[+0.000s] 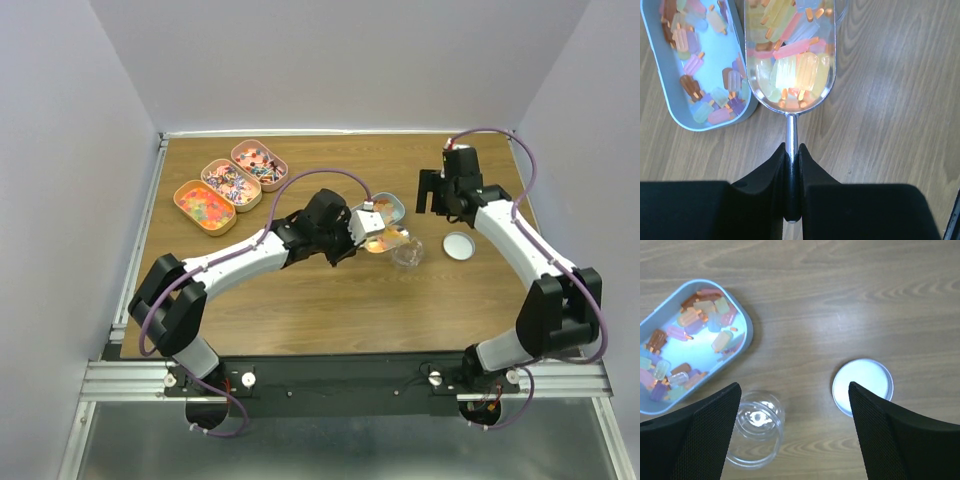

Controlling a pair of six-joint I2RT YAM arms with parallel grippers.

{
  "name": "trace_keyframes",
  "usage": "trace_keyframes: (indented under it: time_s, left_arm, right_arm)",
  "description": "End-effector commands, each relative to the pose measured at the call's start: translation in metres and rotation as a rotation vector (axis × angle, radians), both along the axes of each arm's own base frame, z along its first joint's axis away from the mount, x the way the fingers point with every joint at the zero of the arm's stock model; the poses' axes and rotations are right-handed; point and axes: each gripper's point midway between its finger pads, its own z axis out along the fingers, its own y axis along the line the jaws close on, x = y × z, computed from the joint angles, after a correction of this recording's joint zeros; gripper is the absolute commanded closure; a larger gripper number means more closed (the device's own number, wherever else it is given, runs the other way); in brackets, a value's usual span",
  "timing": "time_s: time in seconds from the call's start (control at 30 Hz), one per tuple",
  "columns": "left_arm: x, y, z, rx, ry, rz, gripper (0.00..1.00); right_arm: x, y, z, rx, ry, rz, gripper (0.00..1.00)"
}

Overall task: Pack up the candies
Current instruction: Place the fake candies in the packing bottle.

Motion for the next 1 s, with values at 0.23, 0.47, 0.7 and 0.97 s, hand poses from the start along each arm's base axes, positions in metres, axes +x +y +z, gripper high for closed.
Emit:
trace_keyframes:
  time_s: [0.23, 0.47, 0.7, 0.97]
  left_arm:
    - [-0.004, -0.010, 0.011, 0.074, 0.009, -0.039, 1.00]
    - [-0.002, -0.010, 0.006, 0.149, 0.025, -0.036, 1.00]
    - [0.003, -0.010, 0.008, 0.198, 0.028, -0.020, 1.00]
    - [0.002, -0.009, -0.002, 0.230, 0.051, -0.018, 1.00]
  right_arm:
    - [-0.041, -0.028, 0.001, 0.043, -0.087, -0.231, 0.00]
    - [-0.051, -0.040, 0.008, 0.031, -0.145, -0.290, 0.00]
    - [-0.059, -0.036, -0.004, 0.056, -0.130, -0.269, 0.00]
    - [-0.061, -0.034, -0.004, 0.063, -0.139, -0.253, 0.00]
